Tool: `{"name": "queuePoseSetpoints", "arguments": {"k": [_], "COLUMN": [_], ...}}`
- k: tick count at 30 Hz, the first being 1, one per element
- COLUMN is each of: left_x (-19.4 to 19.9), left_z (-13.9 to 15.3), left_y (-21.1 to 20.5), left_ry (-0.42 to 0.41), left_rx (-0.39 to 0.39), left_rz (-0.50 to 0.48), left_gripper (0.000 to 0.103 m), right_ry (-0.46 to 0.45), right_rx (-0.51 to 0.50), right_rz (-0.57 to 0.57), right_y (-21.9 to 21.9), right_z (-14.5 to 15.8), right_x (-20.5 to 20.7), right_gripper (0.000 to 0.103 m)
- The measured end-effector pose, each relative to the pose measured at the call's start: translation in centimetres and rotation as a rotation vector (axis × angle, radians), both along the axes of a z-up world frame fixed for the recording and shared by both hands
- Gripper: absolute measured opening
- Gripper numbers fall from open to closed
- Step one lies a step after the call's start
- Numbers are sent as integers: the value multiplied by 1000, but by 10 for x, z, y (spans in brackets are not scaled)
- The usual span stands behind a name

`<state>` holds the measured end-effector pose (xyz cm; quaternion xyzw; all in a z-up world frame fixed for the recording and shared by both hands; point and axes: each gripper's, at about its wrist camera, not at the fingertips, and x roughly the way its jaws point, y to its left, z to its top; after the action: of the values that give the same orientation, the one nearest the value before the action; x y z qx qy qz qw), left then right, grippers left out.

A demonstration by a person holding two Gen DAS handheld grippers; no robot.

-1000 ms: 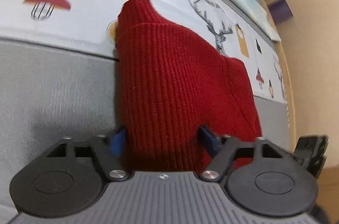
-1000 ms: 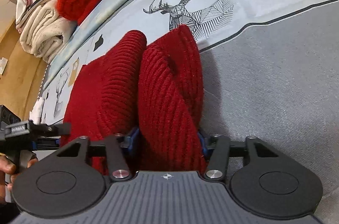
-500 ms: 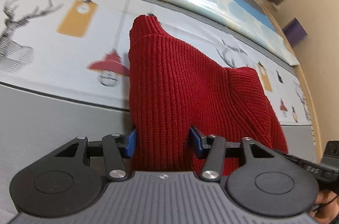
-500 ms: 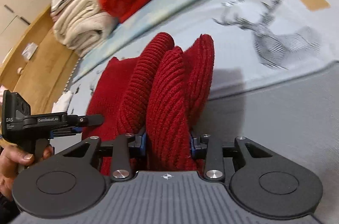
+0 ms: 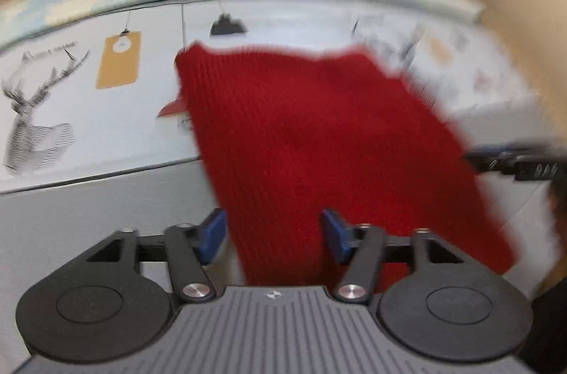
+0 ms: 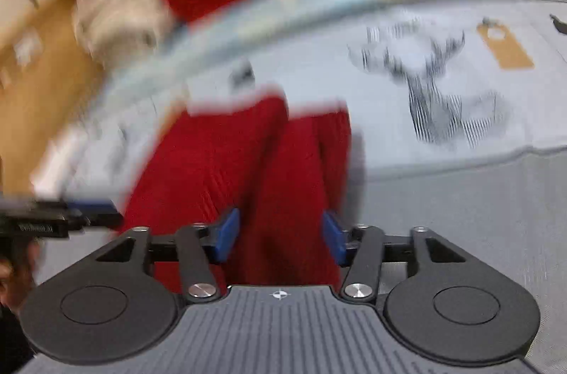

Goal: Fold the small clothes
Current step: 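Open the right tool and withdraw both tools from the sweater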

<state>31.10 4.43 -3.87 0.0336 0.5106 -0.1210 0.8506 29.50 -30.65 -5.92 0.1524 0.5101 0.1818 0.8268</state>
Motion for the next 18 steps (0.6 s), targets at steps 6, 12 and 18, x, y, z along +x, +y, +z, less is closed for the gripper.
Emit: {"name": "queuePoseSetpoints", "arguments": {"k": [6, 12, 18], "left_x": [-22, -57, -133], "left_z": [31, 74, 99], "left_y": [-2, -4, -18], "left_ry": [-147, -253, -430], "left_rx": [36, 76, 130], "left_rz": [38, 74, 124], "left_gripper": [81, 95, 103], "right_ry": [-105, -276, -396], "right_rx": [-254, -298, -245], "right_rz": [59, 35, 1], "right_y": [18, 16, 27], "right_z": [15, 68, 114], "right_x": [-20, -56, -113], "right_gripper": [57, 68, 88]}}
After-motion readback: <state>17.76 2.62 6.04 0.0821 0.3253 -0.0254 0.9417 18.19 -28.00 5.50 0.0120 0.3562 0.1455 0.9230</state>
